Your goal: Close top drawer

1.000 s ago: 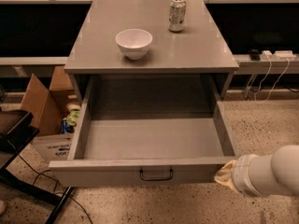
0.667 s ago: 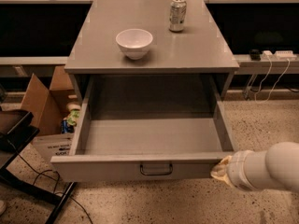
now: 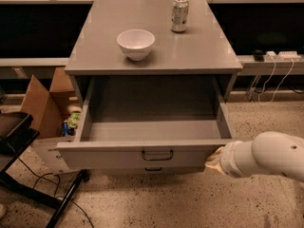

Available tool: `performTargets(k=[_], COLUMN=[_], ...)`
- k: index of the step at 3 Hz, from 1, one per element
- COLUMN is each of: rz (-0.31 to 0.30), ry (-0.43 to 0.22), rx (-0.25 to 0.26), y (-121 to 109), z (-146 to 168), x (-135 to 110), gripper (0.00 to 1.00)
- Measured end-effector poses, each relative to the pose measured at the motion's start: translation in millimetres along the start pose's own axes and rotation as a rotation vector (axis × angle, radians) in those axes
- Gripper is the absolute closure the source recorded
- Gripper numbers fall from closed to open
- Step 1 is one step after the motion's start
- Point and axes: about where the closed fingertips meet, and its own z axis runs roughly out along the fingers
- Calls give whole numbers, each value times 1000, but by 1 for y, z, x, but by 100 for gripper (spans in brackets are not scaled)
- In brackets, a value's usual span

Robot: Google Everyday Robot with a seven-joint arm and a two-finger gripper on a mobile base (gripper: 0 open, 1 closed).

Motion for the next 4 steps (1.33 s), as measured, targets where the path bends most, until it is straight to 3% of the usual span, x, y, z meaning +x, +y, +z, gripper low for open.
performTargets(k=[1, 4], rz=[-33, -147], ry=[10, -9], rx=[24, 73], y=[-35, -89], z=[24, 54], x=[-18, -87], gripper=[100, 100])
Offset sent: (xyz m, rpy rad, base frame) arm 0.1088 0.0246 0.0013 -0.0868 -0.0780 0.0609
